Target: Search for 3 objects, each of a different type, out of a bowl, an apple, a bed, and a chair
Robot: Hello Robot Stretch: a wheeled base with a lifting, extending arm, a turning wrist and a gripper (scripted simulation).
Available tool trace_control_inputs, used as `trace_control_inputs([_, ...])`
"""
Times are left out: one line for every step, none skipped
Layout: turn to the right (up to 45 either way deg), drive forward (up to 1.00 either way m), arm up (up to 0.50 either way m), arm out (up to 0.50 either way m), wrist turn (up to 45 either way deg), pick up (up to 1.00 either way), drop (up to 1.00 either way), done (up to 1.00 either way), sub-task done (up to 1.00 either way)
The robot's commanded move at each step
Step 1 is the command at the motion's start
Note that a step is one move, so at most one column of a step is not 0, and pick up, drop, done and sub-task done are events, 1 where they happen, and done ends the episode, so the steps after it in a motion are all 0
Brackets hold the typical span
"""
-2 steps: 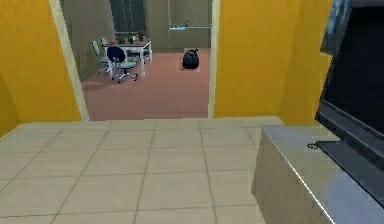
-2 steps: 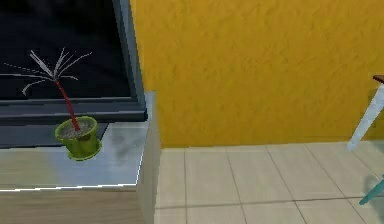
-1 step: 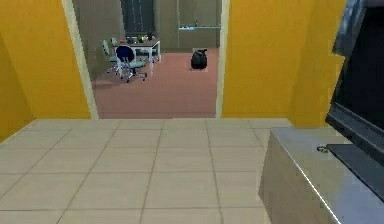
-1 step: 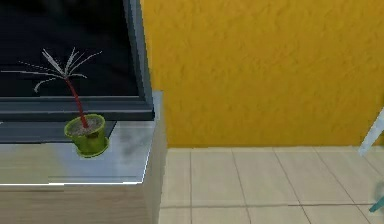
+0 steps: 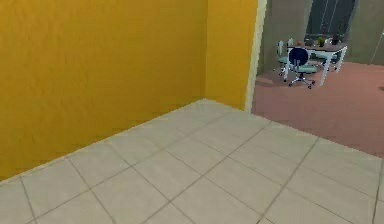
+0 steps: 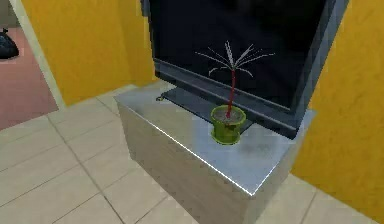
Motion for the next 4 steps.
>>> trace_control_inputs([-45.0, 0.00, 0.00, 0.00, 0.0, 0.00, 0.00, 0.00, 0.00])
trace_control_inputs([0.0, 0.05, 0.00, 0.00, 0.0, 0.00, 0.00, 0.00, 0.00])
trace_control_inputs([45.0, 0.00, 0.00, 0.00, 0.0, 0.00, 0.00, 0.00, 0.00])
trace_control_inputs([39.0, 0.00, 0.00, 0.00, 0.0, 0.00, 0.00, 0.00, 0.00])
